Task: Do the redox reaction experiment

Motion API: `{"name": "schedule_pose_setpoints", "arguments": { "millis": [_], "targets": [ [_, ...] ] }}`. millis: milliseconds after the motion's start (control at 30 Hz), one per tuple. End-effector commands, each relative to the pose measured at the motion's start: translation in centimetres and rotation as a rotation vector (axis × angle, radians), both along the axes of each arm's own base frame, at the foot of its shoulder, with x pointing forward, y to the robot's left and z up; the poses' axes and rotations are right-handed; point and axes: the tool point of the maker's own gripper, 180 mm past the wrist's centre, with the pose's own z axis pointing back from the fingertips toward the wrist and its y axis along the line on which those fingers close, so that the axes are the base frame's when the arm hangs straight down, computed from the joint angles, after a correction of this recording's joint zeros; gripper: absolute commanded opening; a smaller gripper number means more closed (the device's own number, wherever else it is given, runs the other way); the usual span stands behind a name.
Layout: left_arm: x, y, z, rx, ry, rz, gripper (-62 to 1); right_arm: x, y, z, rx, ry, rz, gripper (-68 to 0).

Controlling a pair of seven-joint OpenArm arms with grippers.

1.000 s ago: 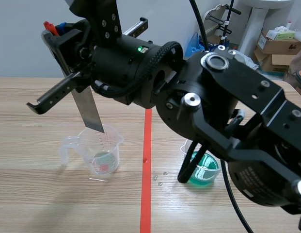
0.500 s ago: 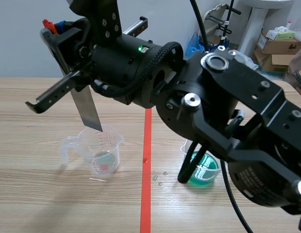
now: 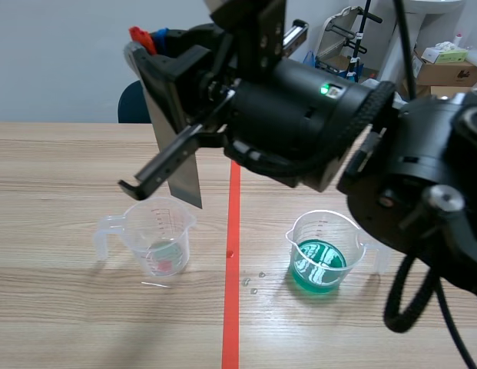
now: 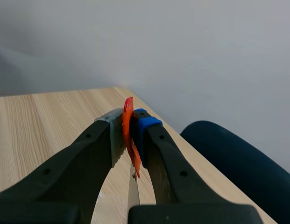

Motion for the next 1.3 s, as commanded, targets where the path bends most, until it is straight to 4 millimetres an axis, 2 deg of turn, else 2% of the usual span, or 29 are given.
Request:
{"name": "schedule_pose_setpoints", "arguments": {
  "millis": [0, 300, 700, 967, 1267],
  "targets": [
    [0.1, -0.1, 0.3, -0.009, -0.015, 0.004, 1.4, 0.0, -1.0, 0.7, 0.016, -0.023, -0.01, -66.0],
    [0.2, -0.2, 0.3, -0.009, -0.016, 0.001, 1.4, 0.2, -6.2, -0.6, 0.009, 0.009, -0.069, -66.0],
    [0.2, -0.2, 0.4, -0.01, -0.017, 0.0, 1.4, 0.5, -12.4, -0.6, -0.015, -0.007, -0.161, -66.0],
    [0.2, -0.2, 0.4, -0.011, -0.019, 0.0, 1.4, 0.0, -14.9, -0.5, -0.018, -0.01, -0.201, -66.0],
    [0.2, -0.2, 0.4, -0.011, -0.019, 0.0, 1.4, -0.4, -15.0, -1.0, -0.014, 0.024, -0.184, -66.0]
  ]
}}
